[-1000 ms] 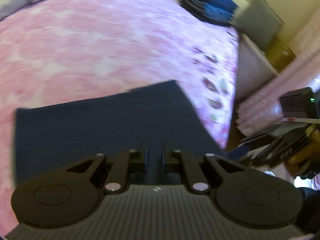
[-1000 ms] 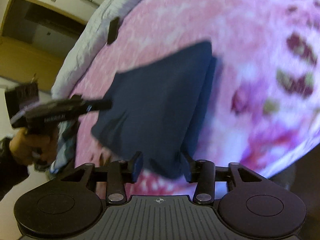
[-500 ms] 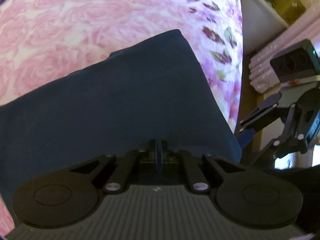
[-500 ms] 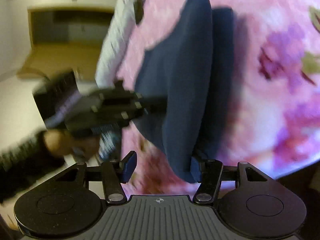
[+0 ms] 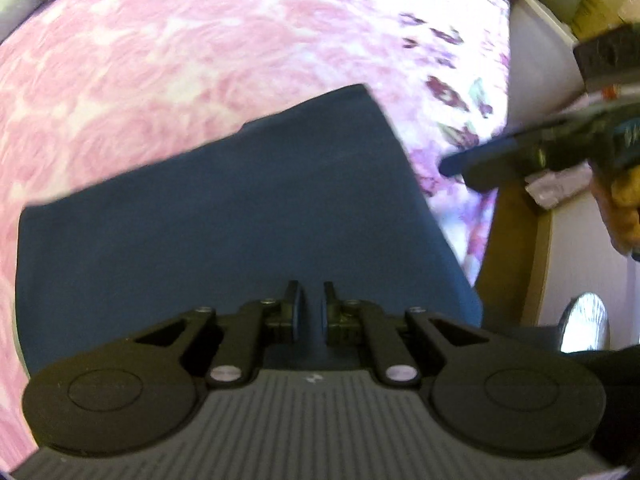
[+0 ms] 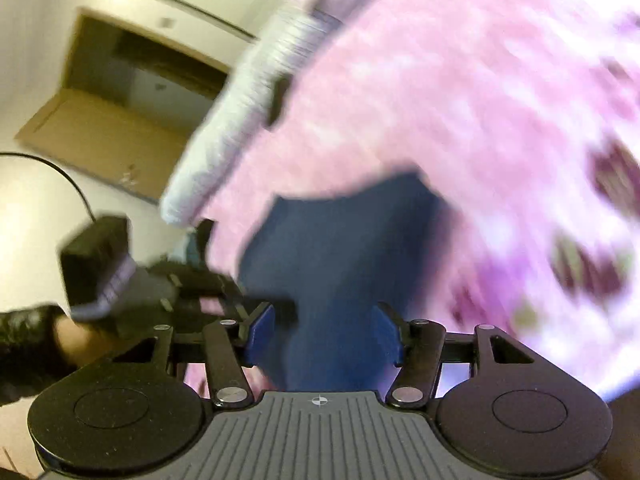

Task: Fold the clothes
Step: 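Lay the folded shirt down and smooth it flat with both grippers, then open both grippers and withdraw them from the folded navy shirt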

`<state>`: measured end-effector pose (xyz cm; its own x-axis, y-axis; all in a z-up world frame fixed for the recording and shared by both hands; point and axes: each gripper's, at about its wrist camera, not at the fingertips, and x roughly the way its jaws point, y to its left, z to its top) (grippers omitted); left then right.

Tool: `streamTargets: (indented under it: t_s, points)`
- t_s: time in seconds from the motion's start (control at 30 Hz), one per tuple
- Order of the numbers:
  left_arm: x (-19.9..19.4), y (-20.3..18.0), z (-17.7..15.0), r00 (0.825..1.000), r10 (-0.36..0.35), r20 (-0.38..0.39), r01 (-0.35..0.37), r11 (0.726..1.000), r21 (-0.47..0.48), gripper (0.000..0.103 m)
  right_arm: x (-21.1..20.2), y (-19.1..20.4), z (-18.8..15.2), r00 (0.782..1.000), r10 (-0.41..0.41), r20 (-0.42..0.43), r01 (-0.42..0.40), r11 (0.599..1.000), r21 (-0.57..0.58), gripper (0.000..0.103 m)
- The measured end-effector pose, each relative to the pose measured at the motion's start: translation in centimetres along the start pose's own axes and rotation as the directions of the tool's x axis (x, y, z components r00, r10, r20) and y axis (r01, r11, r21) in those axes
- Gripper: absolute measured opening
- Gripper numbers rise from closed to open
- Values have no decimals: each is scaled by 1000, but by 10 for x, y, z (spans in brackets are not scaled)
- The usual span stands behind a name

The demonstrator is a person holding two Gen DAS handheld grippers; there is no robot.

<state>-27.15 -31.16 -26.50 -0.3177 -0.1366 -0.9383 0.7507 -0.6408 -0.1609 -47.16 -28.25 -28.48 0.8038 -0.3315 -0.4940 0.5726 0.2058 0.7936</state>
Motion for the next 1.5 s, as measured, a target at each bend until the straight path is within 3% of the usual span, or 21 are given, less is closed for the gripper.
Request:
streamTargets:
  t_s: [0.03,0.1,0.17,0.2,0.23,0.37,0.47,0.57,0.63,0.77,0.83,0.97,1.1,1.2,1.27,1.33,1.5]
  points:
    - [2,4,-4,1000,-1,2,1,1000,-16,6,9,3,6,1000,20,-14,-20,999,-30,59]
    - [6,10,-9,1000,-8,12,9,999,-48,6,37,1,15,996,-48,-75,41,995,-92,58]
    - [9,15,-10,1000,-15,23,16,997,-77,6,56,-9,22,990,-92,-104,79,989,-124,45]
    - [9,17,-9,1000,-16,23,17,996,-84,7,62,-17,24,990,-98,-101,85,989,-122,32]
    - [7,18,-8,1000,-16,24,18,995,-93,7,67,-26,27,990,-104,-99,92,989,-120,29]
    - [-16,27,-14,998,23,59,-14,988,-154,8,57,-23,36,988,-110,-111,97,989,-114,30]
    - [-36,48,-26,993,89,76,-70,972,-224,13,39,-21,39,987,-144,-69,140,988,-68,31]
    - [-44,82,-39,988,141,68,-117,952,-282,15,33,-17,37,974,-212,-84,207,976,-64,45]
    - [-41,106,-45,987,152,53,-129,944,-304,15,32,-13,32,955,-275,-111,267,960,-81,45]
    - [-26,150,-60,988,156,13,-144,941,-307,16,22,18,22,972,-237,12,236,965,-110,45]
    - [-19,166,-74,994,102,46,-84,949,-304,19,36,31,12,974,-228,2,225,962,-151,45]
    - [-31,182,-88,995,54,84,-30,964,-264,13,70,35,-17,937,-346,-50,329,922,-205,45]
    - [-62,172,-101,992,64,107,-41,978,-207,12,60,68,-28,876,-482,33,480,862,-163,45]
    - [-80,151,-111,989,15,144,8,988,-153,12,55,103,-50,870,-491,47,490,849,-198,45]
    - [-70,136,-117,992,-18,126,31,994,-107,13,64,112,-69,862,-507,7,496,839,-224,45]
    - [-49,125,-123,998,-1,67,5,998,-67,13,75,110,-86,839,-543,-25,524,821,-228,45]
    - [-48,115,-127,998,53,44,-50,996,-75,13,83,111,-88,824,-565,-41,535,800,-272,45]
